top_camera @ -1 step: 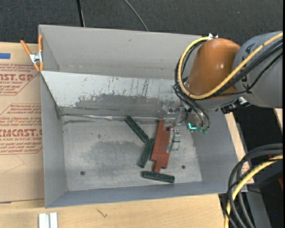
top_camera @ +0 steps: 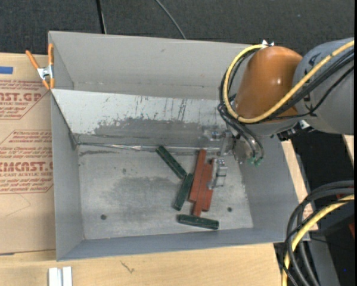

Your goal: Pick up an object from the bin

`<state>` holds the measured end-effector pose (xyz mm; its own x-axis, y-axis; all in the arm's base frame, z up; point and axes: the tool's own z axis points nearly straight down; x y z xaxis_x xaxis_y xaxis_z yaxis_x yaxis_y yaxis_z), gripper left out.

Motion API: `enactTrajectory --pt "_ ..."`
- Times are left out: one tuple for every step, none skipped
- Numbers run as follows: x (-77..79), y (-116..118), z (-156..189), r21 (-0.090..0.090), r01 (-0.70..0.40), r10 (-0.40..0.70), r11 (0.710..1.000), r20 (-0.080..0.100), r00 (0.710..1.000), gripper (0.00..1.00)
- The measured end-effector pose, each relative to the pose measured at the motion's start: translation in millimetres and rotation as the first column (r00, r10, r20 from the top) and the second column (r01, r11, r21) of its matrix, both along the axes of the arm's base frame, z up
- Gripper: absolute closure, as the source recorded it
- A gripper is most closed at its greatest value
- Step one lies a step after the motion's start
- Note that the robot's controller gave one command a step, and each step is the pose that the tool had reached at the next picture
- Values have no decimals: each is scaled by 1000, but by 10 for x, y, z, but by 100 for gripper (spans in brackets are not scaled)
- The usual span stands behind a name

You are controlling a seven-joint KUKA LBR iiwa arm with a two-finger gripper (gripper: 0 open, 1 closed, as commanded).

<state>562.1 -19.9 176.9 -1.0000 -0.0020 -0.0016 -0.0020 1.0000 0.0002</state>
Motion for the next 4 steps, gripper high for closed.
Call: enactTrajectory --pt "-303 119 -482 -2 -190 190 982 7 982 0" --pt "-578 162 -562 3 -455 455 891 -5 891 0" --pt "-310 98 -545 0 -598 598 801 0 801 0" --pt "-448 -37 -1083 0 -742 742 670 3 670 0"
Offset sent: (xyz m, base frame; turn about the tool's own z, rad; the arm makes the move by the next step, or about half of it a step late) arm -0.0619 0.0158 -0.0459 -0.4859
